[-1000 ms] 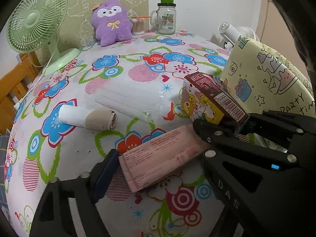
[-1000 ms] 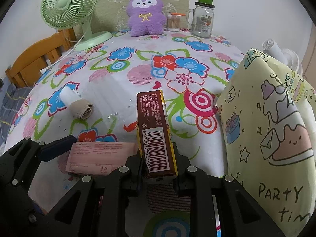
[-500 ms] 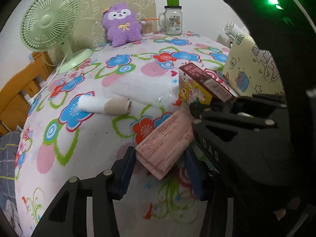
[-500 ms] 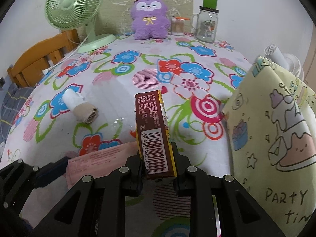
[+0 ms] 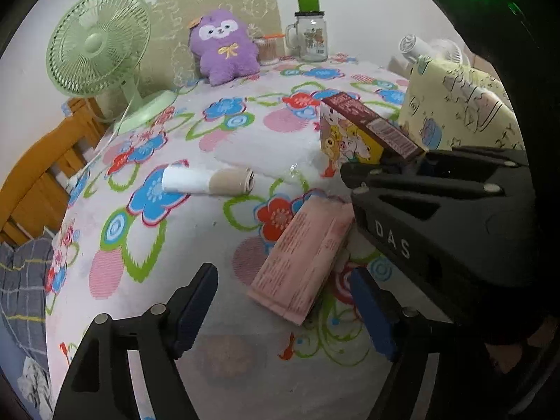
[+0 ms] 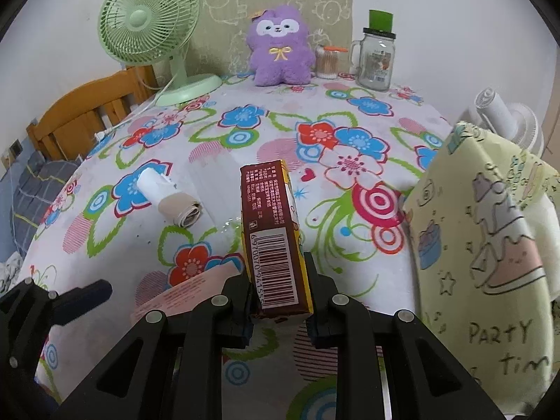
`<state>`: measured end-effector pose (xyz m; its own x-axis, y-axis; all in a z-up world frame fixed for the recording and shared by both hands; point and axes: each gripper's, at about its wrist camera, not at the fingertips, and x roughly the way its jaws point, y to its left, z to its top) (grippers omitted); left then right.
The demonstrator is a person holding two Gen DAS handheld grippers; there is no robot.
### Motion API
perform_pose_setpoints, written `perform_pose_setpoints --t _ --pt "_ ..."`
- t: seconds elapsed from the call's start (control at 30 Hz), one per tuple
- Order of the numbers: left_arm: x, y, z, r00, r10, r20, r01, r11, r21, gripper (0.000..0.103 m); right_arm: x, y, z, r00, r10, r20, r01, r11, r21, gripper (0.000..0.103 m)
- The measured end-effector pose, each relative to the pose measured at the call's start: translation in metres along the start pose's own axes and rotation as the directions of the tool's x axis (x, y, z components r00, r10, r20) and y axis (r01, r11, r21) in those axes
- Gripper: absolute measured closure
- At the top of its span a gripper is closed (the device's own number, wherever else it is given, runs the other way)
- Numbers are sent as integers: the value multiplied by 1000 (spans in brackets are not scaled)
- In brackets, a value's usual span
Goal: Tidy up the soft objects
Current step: 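Grasp the pink packet with the left tool while the right tool holds the brown box, then carry the pink packet and brown box with both tools over the patterned box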
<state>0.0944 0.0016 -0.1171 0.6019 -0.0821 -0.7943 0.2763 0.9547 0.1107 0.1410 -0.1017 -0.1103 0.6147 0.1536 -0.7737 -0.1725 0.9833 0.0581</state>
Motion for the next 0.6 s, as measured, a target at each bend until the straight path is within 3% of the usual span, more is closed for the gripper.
perform_pose_setpoints --t 0.27,0.37,0.43,0.47,0.6 --pt "13 -3 11 999 -46 6 46 998 38 23 -1 -10 1 1000 -29 -2 29 999 18 78" --pt "19 -2 12 997 -77 -2 77 996 34 31 0 -9 1 999 -34 -6 34 999 14 78" --pt "21 -2 14 995 -104 -1 104 994 33 43 2 -8 1 999 -34 -14 34 999 13 78" --pt "21 -3 15 993 -120 1 120 992 29 55 2 -8 1 999 -32 -18 33 999 14 78" --pt "20 -4 16 990 -142 4 142 990 23 61 3 -8 -1 999 -38 -27 38 999 10 78"
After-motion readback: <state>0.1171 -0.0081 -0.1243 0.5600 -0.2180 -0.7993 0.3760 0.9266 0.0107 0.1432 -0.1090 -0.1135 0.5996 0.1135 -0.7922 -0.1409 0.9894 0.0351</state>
